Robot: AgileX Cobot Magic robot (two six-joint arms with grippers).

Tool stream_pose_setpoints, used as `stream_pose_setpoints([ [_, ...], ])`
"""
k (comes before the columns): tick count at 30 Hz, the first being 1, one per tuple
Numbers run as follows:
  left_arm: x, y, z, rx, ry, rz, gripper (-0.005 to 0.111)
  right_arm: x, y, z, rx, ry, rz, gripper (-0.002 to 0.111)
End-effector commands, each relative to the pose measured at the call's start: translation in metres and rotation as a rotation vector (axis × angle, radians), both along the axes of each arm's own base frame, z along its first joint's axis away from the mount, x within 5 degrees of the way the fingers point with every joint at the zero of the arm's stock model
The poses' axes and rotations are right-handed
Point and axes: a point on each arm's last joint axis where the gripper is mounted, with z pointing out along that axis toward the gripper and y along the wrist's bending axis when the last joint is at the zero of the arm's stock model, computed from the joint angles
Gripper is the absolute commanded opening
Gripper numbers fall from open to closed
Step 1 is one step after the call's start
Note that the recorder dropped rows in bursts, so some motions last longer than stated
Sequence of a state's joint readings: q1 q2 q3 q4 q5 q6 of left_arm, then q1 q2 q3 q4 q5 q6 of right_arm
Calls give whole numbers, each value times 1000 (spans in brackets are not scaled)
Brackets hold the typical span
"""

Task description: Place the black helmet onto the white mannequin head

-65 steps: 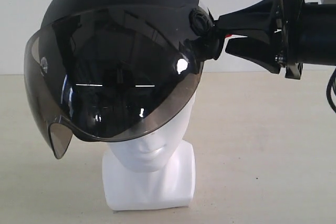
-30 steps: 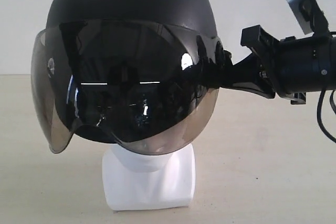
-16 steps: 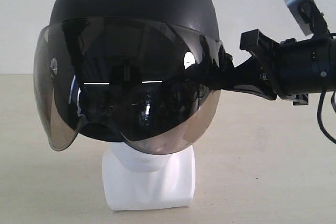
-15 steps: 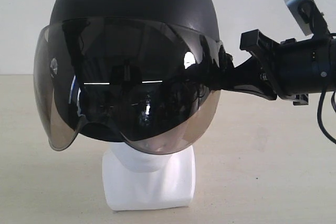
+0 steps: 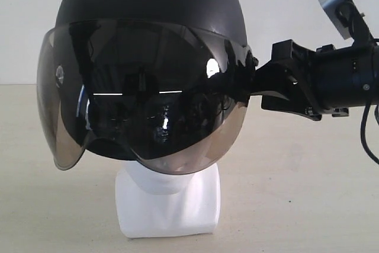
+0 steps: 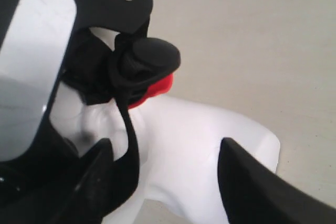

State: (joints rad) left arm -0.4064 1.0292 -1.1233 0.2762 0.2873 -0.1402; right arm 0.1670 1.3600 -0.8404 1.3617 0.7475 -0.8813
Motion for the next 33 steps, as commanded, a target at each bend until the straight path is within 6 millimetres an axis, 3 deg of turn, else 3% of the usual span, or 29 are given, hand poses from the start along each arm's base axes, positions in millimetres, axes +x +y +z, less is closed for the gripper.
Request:
stream_pose_setpoints([
  [1,0,-2,2,-9,-3,-8,4,-1,0,2,27,-5,6,58],
  [33,0,-1,2,11,-8,-9,4,-28,-23,44,-97,-163,-196,58],
])
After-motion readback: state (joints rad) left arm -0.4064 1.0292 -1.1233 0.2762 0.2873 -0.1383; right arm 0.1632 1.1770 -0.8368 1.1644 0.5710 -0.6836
